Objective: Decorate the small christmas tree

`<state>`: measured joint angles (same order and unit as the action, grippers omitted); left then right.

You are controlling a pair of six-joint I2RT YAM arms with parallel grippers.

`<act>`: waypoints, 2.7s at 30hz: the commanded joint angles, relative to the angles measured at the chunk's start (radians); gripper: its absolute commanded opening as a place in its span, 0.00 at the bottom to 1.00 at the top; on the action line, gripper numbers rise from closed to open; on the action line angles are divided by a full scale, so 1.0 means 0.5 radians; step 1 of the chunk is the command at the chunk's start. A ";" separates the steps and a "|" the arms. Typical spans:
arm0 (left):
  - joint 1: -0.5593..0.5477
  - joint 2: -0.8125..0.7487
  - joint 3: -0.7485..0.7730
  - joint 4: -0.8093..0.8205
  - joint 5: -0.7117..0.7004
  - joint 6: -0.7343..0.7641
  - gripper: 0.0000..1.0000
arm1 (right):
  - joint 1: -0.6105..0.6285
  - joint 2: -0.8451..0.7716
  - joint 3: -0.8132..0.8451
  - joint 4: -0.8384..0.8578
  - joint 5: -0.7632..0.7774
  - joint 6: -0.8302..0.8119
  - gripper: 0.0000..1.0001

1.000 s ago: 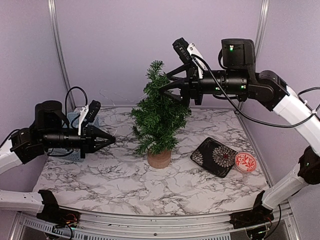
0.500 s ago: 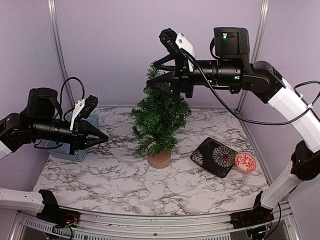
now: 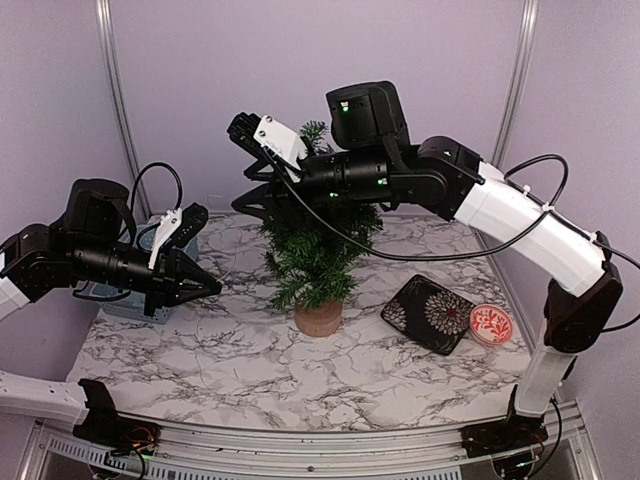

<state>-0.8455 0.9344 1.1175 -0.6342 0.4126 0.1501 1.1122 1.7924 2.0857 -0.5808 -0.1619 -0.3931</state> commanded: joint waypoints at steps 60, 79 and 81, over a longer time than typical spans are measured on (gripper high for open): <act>-0.006 -0.087 0.164 -0.088 -0.142 0.127 0.00 | 0.098 0.257 0.327 0.193 0.541 0.017 0.44; -0.006 -0.076 0.166 -0.108 -0.213 0.160 0.00 | 0.089 0.378 0.329 0.225 0.648 -0.003 0.02; -0.006 -0.085 0.180 -0.106 -0.264 0.150 0.00 | 0.089 0.349 0.328 0.226 0.675 0.000 0.00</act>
<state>-0.8455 0.8963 1.1660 -0.6659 0.3138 0.2173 1.1557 1.9919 2.2173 -0.4797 0.1345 -0.3977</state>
